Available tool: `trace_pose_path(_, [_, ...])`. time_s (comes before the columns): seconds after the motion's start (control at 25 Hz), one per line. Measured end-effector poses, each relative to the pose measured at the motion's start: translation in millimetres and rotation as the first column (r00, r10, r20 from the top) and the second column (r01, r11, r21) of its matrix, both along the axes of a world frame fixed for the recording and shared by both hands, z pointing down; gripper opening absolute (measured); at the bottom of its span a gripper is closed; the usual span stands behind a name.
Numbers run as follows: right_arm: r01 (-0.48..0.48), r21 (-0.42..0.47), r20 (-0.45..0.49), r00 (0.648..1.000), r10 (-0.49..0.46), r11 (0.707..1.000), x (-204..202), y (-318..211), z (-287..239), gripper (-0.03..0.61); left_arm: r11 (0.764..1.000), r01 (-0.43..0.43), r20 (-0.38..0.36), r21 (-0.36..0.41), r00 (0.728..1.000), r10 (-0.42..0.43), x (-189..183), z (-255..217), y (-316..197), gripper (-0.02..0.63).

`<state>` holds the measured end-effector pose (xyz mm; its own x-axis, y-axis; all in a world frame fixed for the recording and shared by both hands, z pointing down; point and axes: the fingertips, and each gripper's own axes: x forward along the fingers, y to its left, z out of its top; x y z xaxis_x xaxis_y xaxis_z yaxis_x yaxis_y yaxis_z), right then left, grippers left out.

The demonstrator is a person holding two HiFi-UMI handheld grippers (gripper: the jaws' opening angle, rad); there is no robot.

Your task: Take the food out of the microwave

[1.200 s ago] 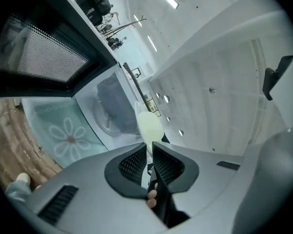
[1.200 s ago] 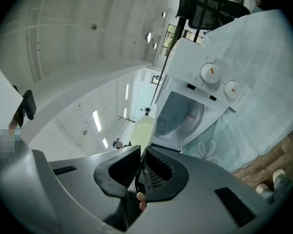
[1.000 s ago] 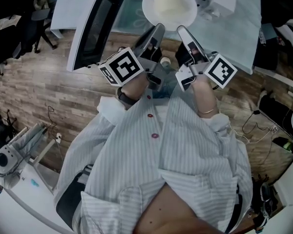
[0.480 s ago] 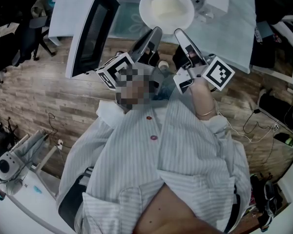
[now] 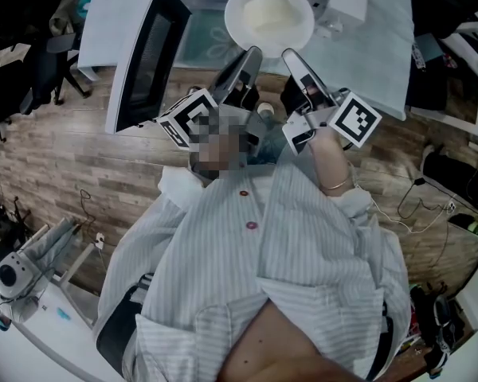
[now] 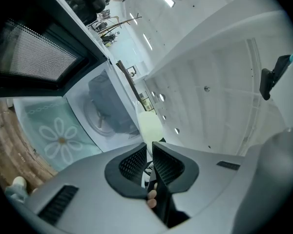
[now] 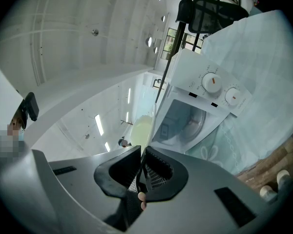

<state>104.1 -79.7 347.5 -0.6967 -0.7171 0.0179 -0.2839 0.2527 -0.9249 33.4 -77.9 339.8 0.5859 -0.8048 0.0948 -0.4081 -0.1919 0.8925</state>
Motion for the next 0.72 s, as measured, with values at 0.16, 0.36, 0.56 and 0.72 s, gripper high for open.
trace_pose_path(0.16, [0.008,0.003,-0.004,1.0,-0.008,1.0,-0.3,-0.8,0.7,0.054,1.0,0.004,-0.002,-0.003,1.0,-0.004,-0.2,1.2,0.1,0.044])
trace_pose_path(0.36, [0.013,-0.004,-0.005,1.0,-0.013,1.0,0.7,-2.9,2.0,0.054,1.0,0.008,-0.002,-0.004,1.0,-0.008,0.5,1.7,-2.1,0.044])
trace_pose_path(0.56, [0.013,-0.009,-0.001,1.0,-0.013,1.0,-0.5,-3.6,3.1,0.054,1.0,0.009,-0.005,-0.009,1.0,-0.009,-0.6,3.2,-2.9,0.044])
trace_pose_path(0.72, [0.016,-0.004,0.001,1.0,-0.016,1.0,-4.6,-4.7,2.5,0.054,1.0,0.01,-0.007,-0.012,1.0,-0.01,-4.1,3.9,-3.8,0.044])
